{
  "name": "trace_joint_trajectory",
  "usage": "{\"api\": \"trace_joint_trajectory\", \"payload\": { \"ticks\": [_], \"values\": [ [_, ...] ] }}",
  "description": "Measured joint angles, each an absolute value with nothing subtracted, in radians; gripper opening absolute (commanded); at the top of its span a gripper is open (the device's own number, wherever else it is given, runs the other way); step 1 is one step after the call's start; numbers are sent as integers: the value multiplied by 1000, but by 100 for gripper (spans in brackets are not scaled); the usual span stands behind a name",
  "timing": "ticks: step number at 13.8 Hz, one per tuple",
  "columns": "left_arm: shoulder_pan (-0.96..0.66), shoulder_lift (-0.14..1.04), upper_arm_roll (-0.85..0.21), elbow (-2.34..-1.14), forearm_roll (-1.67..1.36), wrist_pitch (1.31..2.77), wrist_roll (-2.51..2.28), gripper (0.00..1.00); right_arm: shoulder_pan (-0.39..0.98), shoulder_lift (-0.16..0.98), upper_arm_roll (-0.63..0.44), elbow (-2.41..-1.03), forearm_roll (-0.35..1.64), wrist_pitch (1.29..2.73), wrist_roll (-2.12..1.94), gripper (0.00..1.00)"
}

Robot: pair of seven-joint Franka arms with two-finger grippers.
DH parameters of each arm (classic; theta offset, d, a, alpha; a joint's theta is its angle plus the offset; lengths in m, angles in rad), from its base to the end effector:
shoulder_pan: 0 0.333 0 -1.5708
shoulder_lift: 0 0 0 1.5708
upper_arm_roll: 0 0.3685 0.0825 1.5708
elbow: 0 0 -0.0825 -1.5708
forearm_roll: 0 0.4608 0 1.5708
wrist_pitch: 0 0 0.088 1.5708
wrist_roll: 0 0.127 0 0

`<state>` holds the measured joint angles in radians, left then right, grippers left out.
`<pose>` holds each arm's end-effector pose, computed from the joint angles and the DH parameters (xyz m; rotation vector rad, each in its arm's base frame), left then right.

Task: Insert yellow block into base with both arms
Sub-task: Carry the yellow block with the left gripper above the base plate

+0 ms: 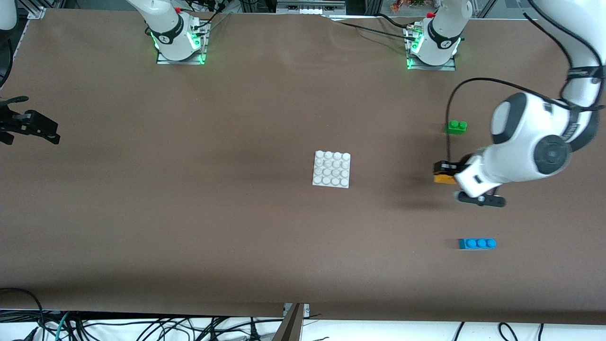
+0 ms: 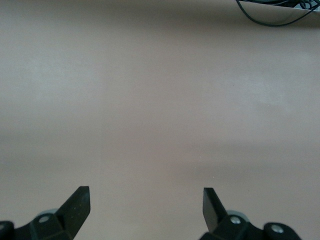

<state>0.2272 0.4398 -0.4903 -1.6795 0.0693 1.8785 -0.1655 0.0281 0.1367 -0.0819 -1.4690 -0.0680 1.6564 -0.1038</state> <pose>0.7073 -0.1500 0.3492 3.0223 -0.1577 -0.3248 0.6883 -0.0413 0.6315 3.0569 0.0843 0.0685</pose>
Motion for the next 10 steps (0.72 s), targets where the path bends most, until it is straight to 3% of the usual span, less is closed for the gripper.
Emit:
{"api": "trace_joint_trajectory", "payload": {
  "ticks": [5,10],
  "values": [
    [12,584,-489,-1556,69,1907,-340,22,28,136,-81,-1469,-68,1630,-104,100],
    [-126,693,-480,-1511,85,2041,-431,21,28,136,-80,-1469,-68,1628,-104,100]
  ]
}}
